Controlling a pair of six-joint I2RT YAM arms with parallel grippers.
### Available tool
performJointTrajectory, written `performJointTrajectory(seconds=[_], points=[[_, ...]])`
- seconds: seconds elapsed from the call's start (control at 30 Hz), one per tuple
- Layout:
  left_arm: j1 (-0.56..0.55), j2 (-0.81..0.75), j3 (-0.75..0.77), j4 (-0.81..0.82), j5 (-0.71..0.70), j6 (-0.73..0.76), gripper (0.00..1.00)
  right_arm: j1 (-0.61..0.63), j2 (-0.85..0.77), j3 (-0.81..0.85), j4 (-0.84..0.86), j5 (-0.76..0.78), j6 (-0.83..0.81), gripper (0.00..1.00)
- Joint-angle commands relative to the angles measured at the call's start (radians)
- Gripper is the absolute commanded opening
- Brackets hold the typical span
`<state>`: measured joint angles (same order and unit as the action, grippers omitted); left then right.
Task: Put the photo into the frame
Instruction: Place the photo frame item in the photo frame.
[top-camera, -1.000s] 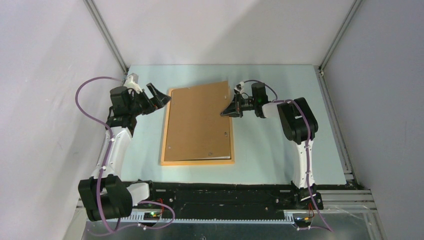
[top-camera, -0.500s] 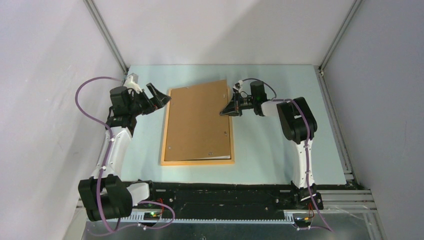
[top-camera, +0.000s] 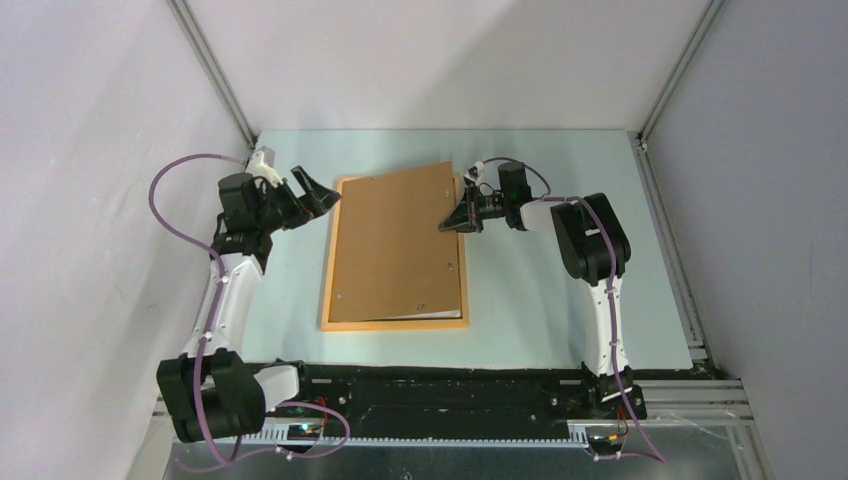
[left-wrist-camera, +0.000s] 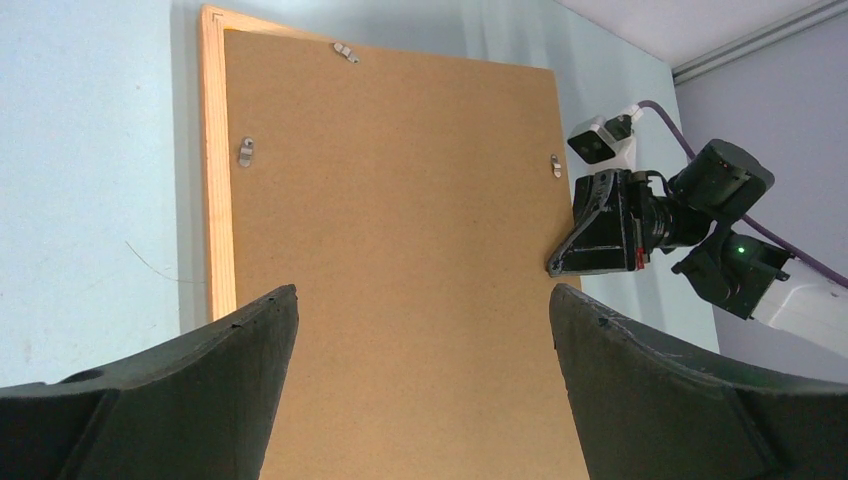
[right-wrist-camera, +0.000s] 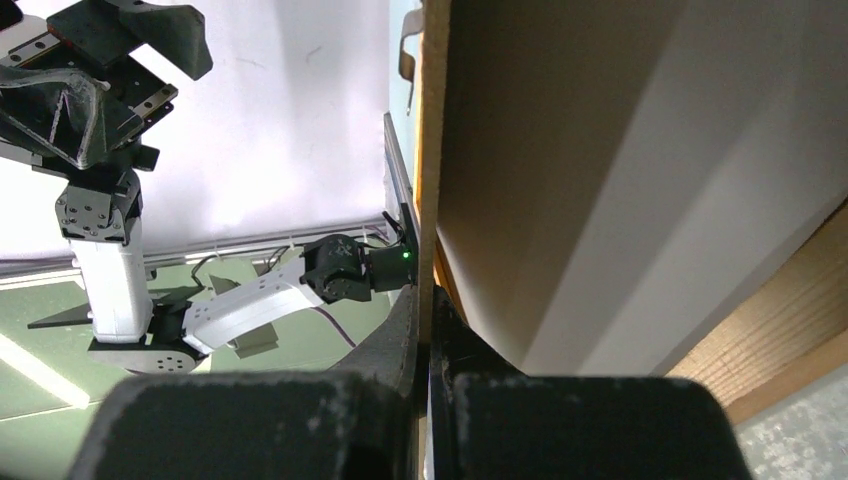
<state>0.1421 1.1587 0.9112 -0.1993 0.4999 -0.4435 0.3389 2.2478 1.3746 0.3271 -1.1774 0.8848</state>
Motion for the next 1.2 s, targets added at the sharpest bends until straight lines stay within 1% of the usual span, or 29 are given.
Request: performJointTrajectory(seconds=[0.0,0.3,0.87,0.9,1.17], points=[[0.014,0.000,0.008,0.014,0.001,0.016,1.00,0.011,-0.001,0.047,0.026,-0.050,-0.019,0.00],[0.016,0.001,0.008,0.013,0.003,0.014,1.00,0.012,0.007,0.054,0.017,-0.050,-0.028,0.00],[0.019,0.002,0.007,0.013,0.009,0.013,1.00,0.014,0.024,0.079,-0.063,-0.028,-0.082,0.00],[0.019,0.002,0.007,0.013,0.008,0.013,1.00,0.014,0.024,0.079,-0.072,-0.024,-0.085,0.01],[0.020,0.001,0.006,0.013,0.011,0.012,1.00,0.015,0.027,0.120,-0.193,0.007,-0.163,0.16]])
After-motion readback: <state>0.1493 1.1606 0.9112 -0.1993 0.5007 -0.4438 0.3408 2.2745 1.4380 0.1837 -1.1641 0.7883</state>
